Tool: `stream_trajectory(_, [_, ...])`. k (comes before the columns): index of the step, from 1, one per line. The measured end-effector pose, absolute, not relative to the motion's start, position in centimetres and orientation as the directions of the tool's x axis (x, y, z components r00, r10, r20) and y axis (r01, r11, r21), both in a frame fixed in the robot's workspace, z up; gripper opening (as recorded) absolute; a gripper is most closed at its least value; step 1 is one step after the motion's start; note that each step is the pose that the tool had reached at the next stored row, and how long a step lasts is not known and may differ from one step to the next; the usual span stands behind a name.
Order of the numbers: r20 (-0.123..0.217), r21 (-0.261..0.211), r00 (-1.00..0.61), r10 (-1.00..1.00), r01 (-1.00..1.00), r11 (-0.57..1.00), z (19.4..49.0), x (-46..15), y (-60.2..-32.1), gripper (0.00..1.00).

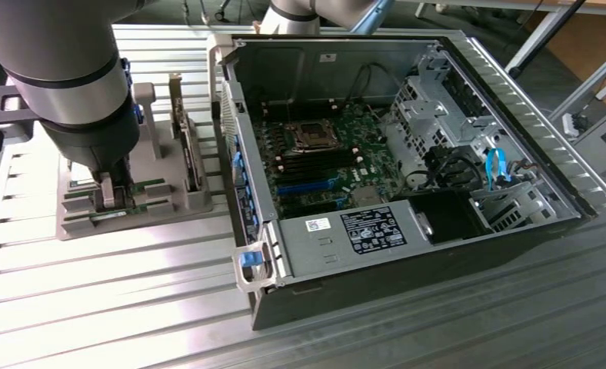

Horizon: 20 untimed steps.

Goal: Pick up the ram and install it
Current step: 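Pick up the ram and move it above insertion slot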

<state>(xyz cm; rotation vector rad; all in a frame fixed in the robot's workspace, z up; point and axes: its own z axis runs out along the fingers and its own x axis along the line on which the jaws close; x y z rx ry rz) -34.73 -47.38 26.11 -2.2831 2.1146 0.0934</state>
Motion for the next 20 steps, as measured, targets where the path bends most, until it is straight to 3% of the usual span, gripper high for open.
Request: stream_trajectory(20, [-0.063, 0.020, 0.098, -0.993, -0.995, -0.099, 23.9, -36.0, -46.7, 0.35])
